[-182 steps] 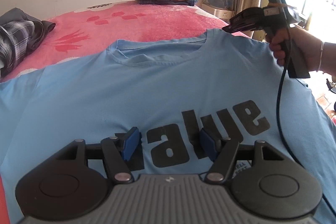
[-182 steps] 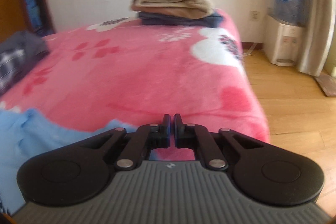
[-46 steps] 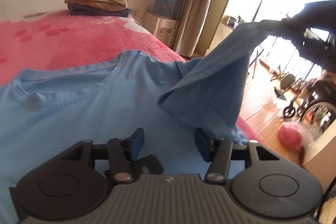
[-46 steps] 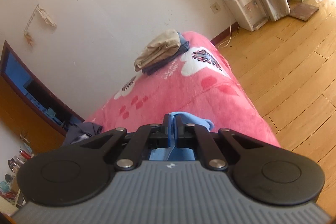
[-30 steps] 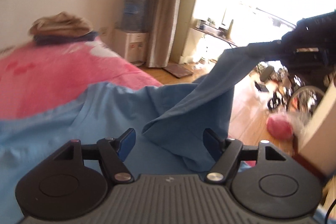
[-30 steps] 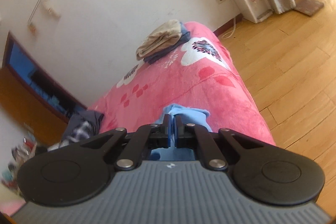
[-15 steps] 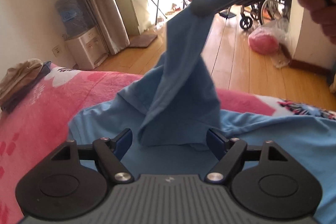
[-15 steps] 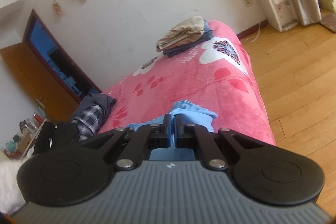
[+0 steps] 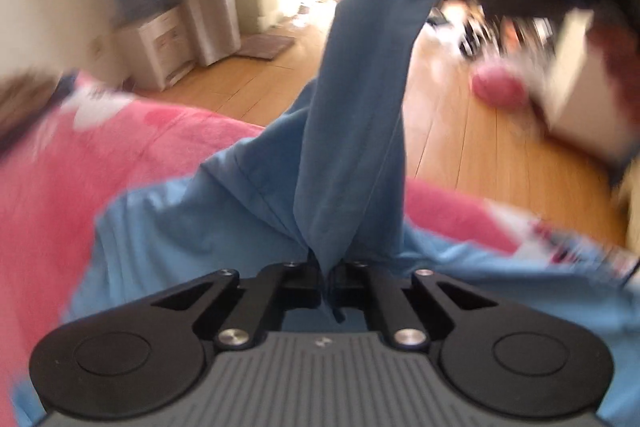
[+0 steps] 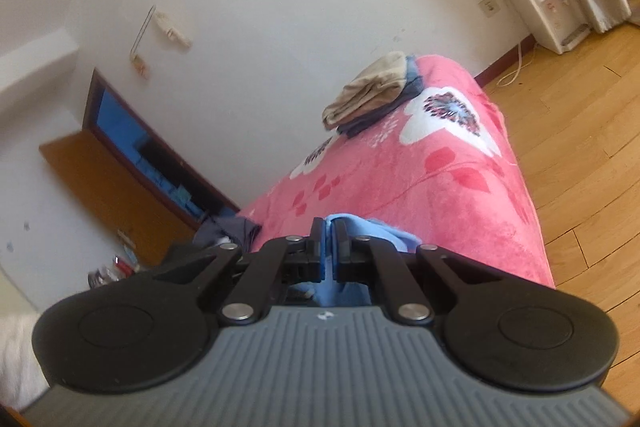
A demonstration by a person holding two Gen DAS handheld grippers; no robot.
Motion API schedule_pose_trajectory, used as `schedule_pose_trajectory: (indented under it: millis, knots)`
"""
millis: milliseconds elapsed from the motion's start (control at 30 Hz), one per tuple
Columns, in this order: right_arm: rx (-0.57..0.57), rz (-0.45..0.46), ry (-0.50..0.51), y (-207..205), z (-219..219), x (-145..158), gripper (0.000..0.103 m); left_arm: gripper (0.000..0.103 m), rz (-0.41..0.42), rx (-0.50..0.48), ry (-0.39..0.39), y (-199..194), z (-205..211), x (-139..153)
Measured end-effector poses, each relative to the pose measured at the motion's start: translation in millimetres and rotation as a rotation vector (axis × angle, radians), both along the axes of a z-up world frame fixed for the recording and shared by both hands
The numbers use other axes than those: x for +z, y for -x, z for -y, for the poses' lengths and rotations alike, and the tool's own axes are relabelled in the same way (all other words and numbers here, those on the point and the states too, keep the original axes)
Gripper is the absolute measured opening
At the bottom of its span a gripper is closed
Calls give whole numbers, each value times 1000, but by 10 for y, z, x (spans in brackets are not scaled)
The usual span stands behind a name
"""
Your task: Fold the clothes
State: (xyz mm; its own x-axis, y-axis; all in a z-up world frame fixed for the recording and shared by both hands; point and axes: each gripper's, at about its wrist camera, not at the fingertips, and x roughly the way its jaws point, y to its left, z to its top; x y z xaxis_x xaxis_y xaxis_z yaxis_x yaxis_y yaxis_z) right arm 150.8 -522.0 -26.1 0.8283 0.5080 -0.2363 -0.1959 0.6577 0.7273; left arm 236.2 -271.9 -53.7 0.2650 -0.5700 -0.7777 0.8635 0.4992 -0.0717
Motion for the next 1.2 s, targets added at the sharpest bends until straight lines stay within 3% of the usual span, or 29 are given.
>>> schedule_pose_trajectory:
  millis: [167,267,333,433,567,667,733,767,933,1000,1200]
  knots:
    - [-62,27,-22,-100,62,52,1,3,-284,179,285,302,-273,224]
    - [-30,79,6,-223,-77,172,1,3,-376,265,408,426,-468,250]
    - [56,100,43,-399,-300,248,1,3,-410,340,441,438,-631,200]
    - [216,73,116,-737,-735,236,1,7,-459,477,421,429,-922,13]
    - [174,11,47,-711,-634,98,5,46,-493,569,283,495,-1236,-246]
    - [138,-35,-6,-687,-551,-5,11,50,-505,571,209,550,-1438,-297]
    - [115,-65,-42,-670,-495,-74,29,54,-489,557,165,566,-1553,-258]
    - [103,-81,-60,-662,-467,-109,31,54,-478,548,143,579,-1600,-227]
    - [44,-157,-148,-620,-329,-282,32,58,-403,536,98,587,-1823,111]
    - [-39,-185,-218,-515,-169,-377,32,60,-363,548,98,591,-1917,257]
    - [-165,-236,-302,-210,-103,-503,34,61,-269,674,134,531,-2223,635]
